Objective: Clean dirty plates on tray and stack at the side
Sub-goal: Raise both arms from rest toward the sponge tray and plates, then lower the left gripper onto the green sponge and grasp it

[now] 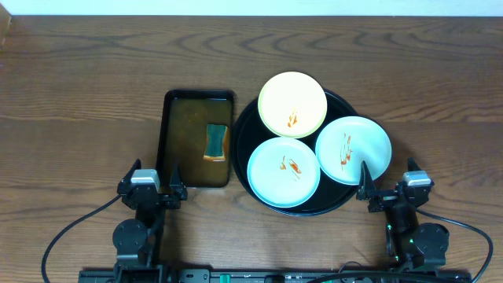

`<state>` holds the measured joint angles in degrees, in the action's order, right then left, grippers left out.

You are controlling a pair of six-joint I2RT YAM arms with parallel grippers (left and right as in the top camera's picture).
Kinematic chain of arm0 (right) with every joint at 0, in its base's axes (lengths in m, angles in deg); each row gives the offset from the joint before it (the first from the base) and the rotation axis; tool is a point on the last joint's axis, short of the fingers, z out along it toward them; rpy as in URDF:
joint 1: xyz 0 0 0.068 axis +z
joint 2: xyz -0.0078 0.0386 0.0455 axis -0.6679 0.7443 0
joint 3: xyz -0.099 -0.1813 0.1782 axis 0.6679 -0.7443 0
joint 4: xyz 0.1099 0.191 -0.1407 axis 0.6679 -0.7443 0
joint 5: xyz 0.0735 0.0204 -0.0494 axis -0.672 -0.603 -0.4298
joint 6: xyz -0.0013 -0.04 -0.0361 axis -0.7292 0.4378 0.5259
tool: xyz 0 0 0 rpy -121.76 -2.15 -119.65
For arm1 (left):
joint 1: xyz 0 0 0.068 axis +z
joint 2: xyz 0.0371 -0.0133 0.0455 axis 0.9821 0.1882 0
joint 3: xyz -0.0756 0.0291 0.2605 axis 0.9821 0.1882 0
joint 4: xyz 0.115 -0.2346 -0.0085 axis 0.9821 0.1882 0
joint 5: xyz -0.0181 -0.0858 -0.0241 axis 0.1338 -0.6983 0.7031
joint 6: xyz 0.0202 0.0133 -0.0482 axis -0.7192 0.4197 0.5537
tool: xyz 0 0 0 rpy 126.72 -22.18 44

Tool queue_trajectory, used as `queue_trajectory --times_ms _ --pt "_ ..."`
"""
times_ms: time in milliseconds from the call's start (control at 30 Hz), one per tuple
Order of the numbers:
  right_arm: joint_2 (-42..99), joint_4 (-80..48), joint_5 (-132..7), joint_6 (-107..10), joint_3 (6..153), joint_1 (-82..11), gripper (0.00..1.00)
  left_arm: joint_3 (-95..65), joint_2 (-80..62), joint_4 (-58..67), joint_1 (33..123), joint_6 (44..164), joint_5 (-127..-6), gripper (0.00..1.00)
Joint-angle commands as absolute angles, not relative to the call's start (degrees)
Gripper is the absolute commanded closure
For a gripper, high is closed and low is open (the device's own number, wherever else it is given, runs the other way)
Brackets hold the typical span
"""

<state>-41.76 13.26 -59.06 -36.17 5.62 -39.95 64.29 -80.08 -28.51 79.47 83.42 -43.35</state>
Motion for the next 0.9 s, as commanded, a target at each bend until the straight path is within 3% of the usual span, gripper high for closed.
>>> queue_trajectory --times_ms 0,300,867 --pt "-41.71 12.81 -57.99 -40.81 5.82 -39.66 0.01 63.15 -79.60 -23.40 79.73 85.93 -43.76 0.17" --pt "-31.13 3.28 -57.16 -41.25 17.62 -39.68 0.01 49.29 -66.90 -12.84 79.73 89.63 -43.78 0.17" --pt "21.93 -23.94 -64.05 -42.05 57.14 -43.22 0.01 17.43 -29.92 11.01 79.73 89.60 -47.52 0.17"
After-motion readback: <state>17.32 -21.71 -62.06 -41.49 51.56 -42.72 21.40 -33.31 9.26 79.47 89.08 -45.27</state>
